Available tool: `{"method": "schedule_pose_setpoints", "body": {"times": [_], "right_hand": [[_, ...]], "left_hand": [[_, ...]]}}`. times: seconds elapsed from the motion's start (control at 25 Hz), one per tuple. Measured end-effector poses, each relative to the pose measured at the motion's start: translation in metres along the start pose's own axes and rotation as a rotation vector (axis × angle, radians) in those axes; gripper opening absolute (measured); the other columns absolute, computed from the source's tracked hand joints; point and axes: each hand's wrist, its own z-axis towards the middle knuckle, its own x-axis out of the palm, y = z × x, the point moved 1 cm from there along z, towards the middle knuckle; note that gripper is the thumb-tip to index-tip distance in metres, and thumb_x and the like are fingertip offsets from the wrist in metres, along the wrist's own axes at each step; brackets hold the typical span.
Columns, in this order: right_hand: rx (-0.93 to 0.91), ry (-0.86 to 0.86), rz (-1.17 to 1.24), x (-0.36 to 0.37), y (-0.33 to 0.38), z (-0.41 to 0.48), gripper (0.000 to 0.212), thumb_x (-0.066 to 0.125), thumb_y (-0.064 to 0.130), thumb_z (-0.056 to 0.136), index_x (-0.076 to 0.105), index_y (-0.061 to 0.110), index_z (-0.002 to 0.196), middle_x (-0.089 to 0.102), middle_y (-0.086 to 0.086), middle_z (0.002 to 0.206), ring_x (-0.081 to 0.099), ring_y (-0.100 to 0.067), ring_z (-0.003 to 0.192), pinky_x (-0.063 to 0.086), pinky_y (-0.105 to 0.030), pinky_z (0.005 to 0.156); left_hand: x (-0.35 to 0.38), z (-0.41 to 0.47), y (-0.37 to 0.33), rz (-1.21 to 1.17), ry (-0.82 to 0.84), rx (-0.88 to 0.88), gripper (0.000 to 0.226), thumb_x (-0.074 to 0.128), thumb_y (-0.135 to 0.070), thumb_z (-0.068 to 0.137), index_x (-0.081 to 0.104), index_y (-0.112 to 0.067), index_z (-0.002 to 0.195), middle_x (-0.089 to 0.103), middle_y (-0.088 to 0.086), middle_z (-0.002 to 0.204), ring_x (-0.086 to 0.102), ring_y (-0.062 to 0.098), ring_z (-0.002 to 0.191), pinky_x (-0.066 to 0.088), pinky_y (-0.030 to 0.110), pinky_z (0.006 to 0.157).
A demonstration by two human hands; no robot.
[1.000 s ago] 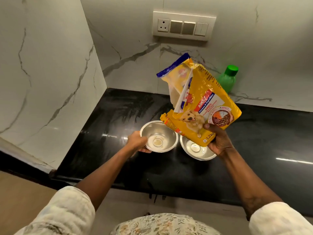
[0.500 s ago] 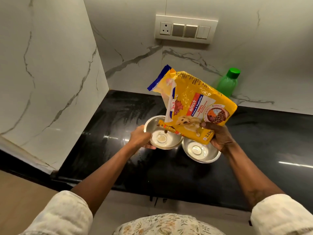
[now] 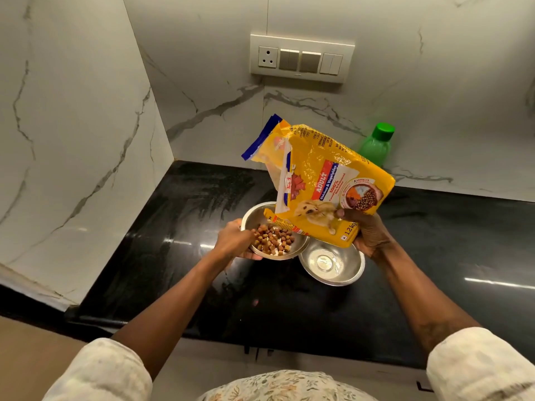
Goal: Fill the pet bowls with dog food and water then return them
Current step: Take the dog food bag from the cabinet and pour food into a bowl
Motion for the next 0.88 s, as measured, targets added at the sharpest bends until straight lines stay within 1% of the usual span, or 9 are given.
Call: {"method": "schedule_pose_setpoints", "body": {"times": [0.12, 0.2, 0.28, 0.44, 0.6, 0.72, 0.88], "right_hand": [[0.003, -0.004, -0.017, -0.004, 0.002, 0.004, 0.076, 0.071, -0.007, 0.073, 0.054, 0.007, 0.146, 0.066, -0.021, 0.137, 0.066, -0.041, 0.123, 0.057, -0.058, 0.095], [-0.005, -0.017, -0.023, -0.005, 0.003, 0.007, 0.077, 0.071, -0.006, 0.073, 0.053, 0.007, 0.147, 0.065, -0.022, 0.138, 0.064, -0.043, 0.124, 0.056, -0.059, 0.097], [-0.013, -0.017, -0.033, -0.004, 0.004, 0.009, 0.078, 0.071, -0.006, 0.072, 0.053, 0.006, 0.147, 0.065, -0.021, 0.138, 0.065, -0.042, 0.124, 0.058, -0.056, 0.094], [-0.009, -0.006, -0.064, -0.003, 0.008, 0.009, 0.075, 0.072, -0.008, 0.07, 0.057, 0.01, 0.142, 0.069, -0.019, 0.133, 0.068, -0.04, 0.12, 0.062, -0.05, 0.087], [-0.019, 0.025, -0.063, -0.002, 0.011, 0.008, 0.073, 0.071, -0.009, 0.071, 0.059, 0.012, 0.14, 0.067, -0.02, 0.135, 0.067, -0.04, 0.121, 0.061, -0.054, 0.091], [-0.018, 0.037, -0.09, 0.0, 0.011, 0.008, 0.073, 0.072, -0.009, 0.07, 0.06, 0.013, 0.139, 0.069, -0.018, 0.134, 0.068, -0.039, 0.12, 0.061, -0.053, 0.091], [-0.02, 0.062, -0.114, 0.004, 0.012, 0.007, 0.067, 0.071, -0.011, 0.072, 0.063, 0.015, 0.134, 0.071, -0.018, 0.131, 0.067, -0.04, 0.121, 0.062, -0.05, 0.089]], "left_hand": [[0.003, 0.001, -0.001, -0.024, 0.029, -0.006, 0.03, 0.057, 0.004, 0.095, 0.062, -0.012, 0.12, 0.075, 0.017, 0.104, 0.081, 0.026, 0.078, 0.066, 0.04, 0.066], [0.005, 0.001, -0.001, -0.038, 0.037, -0.008, 0.029, 0.058, 0.004, 0.094, 0.062, -0.011, 0.119, 0.076, 0.017, 0.102, 0.08, 0.026, 0.078, 0.066, 0.041, 0.067], [0.005, 0.0, -0.001, -0.043, 0.038, -0.013, 0.028, 0.058, 0.004, 0.094, 0.062, -0.012, 0.116, 0.076, 0.016, 0.1, 0.08, 0.026, 0.078, 0.066, 0.042, 0.068], [0.003, -0.004, 0.0, -0.059, 0.042, -0.012, 0.032, 0.055, 0.007, 0.093, 0.061, -0.014, 0.117, 0.075, 0.016, 0.102, 0.08, 0.024, 0.077, 0.063, 0.034, 0.06], [0.0, -0.005, 0.002, -0.05, 0.045, -0.018, 0.035, 0.055, 0.005, 0.094, 0.059, -0.012, 0.124, 0.074, 0.017, 0.108, 0.08, 0.027, 0.084, 0.064, 0.034, 0.061], [-0.002, -0.005, 0.004, -0.043, 0.041, -0.018, 0.033, 0.056, 0.004, 0.095, 0.061, -0.011, 0.123, 0.076, 0.017, 0.105, 0.081, 0.026, 0.082, 0.063, 0.034, 0.061], [-0.003, -0.005, 0.007, -0.047, 0.036, -0.033, 0.033, 0.058, 0.005, 0.093, 0.062, -0.009, 0.122, 0.076, 0.018, 0.105, 0.081, 0.027, 0.081, 0.064, 0.035, 0.063]]}}
